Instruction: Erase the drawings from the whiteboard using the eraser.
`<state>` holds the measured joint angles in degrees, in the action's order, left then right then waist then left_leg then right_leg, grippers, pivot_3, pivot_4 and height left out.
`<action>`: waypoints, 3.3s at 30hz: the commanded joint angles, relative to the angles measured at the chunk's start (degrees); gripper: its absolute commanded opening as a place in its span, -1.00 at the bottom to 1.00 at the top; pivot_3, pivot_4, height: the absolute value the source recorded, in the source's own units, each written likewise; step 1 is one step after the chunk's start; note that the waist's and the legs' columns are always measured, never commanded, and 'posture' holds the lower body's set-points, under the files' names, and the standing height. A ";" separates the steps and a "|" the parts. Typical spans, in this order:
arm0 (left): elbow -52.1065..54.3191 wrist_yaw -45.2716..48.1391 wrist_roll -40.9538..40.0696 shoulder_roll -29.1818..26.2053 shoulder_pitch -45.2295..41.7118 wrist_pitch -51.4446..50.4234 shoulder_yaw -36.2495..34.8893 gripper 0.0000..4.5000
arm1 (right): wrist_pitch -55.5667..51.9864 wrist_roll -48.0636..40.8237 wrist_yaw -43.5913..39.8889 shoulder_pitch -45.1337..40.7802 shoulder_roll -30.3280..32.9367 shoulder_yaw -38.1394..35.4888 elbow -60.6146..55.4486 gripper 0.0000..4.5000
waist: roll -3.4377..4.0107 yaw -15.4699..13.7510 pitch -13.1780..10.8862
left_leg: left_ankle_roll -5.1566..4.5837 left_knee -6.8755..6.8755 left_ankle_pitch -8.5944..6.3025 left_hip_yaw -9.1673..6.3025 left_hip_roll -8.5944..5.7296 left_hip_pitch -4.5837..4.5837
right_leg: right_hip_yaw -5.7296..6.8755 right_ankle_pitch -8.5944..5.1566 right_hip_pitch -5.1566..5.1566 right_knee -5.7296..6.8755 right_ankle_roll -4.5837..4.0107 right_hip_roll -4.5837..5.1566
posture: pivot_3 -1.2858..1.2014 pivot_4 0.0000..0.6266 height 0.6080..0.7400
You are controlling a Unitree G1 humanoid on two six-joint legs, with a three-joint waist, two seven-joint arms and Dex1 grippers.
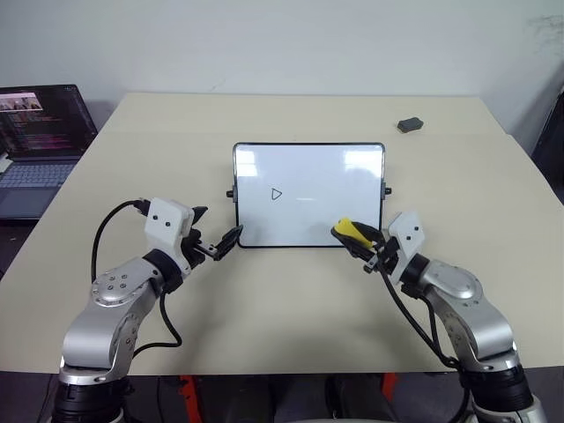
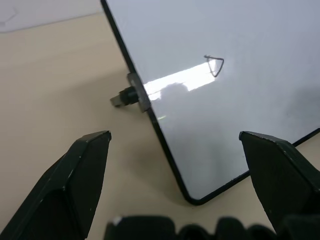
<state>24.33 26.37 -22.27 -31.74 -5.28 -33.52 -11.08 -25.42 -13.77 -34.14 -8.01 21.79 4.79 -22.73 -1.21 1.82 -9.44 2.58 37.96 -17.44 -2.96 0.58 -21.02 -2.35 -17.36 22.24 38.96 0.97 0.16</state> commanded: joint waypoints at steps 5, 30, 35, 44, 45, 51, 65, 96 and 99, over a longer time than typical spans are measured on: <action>2.53 -0.97 -0.58 -0.06 0.76 0.15 -2.08 1.00 | 5.18 2.26 -1.74 -0.21 3.23 1.54 -1.20 -0.50 | 0.00 -0.06 0.00 | 0.00 0.00 0.00 0.00 -0.01 0.02 | 0.00 -0.01 -0.02 -0.01 0.01 -0.01 | 0.03 -0.52 1.00; 2.94 1.48 -1.14 -3.10 0.06 -0.97 -3.25 1.00 | 37.66 27.06 4.33 -35.08 -12.39 18.59 57.28 -0.50 | -0.12 0.34 0.00 | 0.02 -0.01 0.00 0.07 0.03 0.14 | -0.02 0.01 -0.02 0.05 -0.02 -0.01 | 0.03 -0.52 1.00; 1.96 2.20 -0.71 -2.87 0.27 -0.06 -3.04 1.00 | 35.54 28.85 -1.47 -30.52 -10.87 22.35 52.95 -0.50 | -0.12 0.32 0.02 | 0.01 0.05 0.01 0.02 0.03 0.24 | 0.02 0.05 -0.14 0.16 -0.05 -0.01 | 0.03 -0.52 1.00; -0.01 3.27 -0.07 -2.66 -0.01 1.49 -2.48 1.00 | 37.24 22.42 4.44 -38.71 -14.45 12.17 46.03 -0.50 | -0.08 0.10 -0.09 | 0.03 0.08 0.06 -0.02 0.02 0.08 | 0.06 0.18 0.02 0.15 -0.11 -0.02 | 0.03 -0.52 1.00; 0.11 3.24 -0.02 -2.57 -0.01 1.43 -2.37 1.00 | 36.97 22.60 5.45 -40.12 -14.71 11.42 46.86 -0.50 | -0.08 0.16 -0.09 | 0.04 0.07 0.06 -0.02 0.03 0.08 | 0.07 0.17 0.03 0.11 -0.12 -0.02 | 0.03 -0.52 1.00; 0.90 2.93 -0.20 -2.40 -0.03 0.82 -1.98 1.00 | 36.04 26.99 11.46 -46.70 -15.93 11.56 56.88 -0.50 | -0.09 0.15 -0.09 | 0.05 -0.08 0.04 0.02 0.06 0.05 | 0.06 0.13 0.06 -0.03 -0.14 -0.01 | 0.03 -0.52 1.00; 1.48 2.65 -0.43 -2.37 -0.56 0.05 -1.68 1.00 | 28.76 31.38 -2.51 -39.55 -12.97 20.18 57.84 -0.50 | -0.10 0.14 -0.04 | 0.02 0.00 0.04 0.02 0.04 0.21 | 0.05 0.14 -0.07 0.11 -0.14 0.00 | 0.03 -0.52 1.00; 0.83 3.19 -0.40 -2.21 -1.25 0.46 -0.57 1.00 | 26.09 28.62 -2.62 -34.77 -11.29 18.05 52.92 -0.50 | -0.07 0.03 0.05 | -0.01 0.01 0.11 -0.09 0.02 0.93 | 0.13 0.18 -0.82 0.09 -0.17 -0.01 | 0.03 -0.52 1.00; 0.72 3.33 -0.39 -2.28 -1.41 0.47 -0.49 1.00 | 26.18 26.53 -1.44 -36.10 -12.52 15.81 50.17 -0.50 | -0.05 0.04 0.02 | -0.01 0.00 0.11 -0.07 0.01 1.04 | 0.11 0.18 -0.91 0.07 -0.17 -0.01 | 0.03 -0.52 1.00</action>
<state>24.08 29.48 -22.56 -33.74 -5.68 -33.65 -11.53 2.64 13.85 -36.34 -43.74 9.30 22.90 28.03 -1.26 1.86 -9.41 2.57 37.95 -17.33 -3.03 0.60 -19.99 -2.24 -17.18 21.34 39.04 0.80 0.15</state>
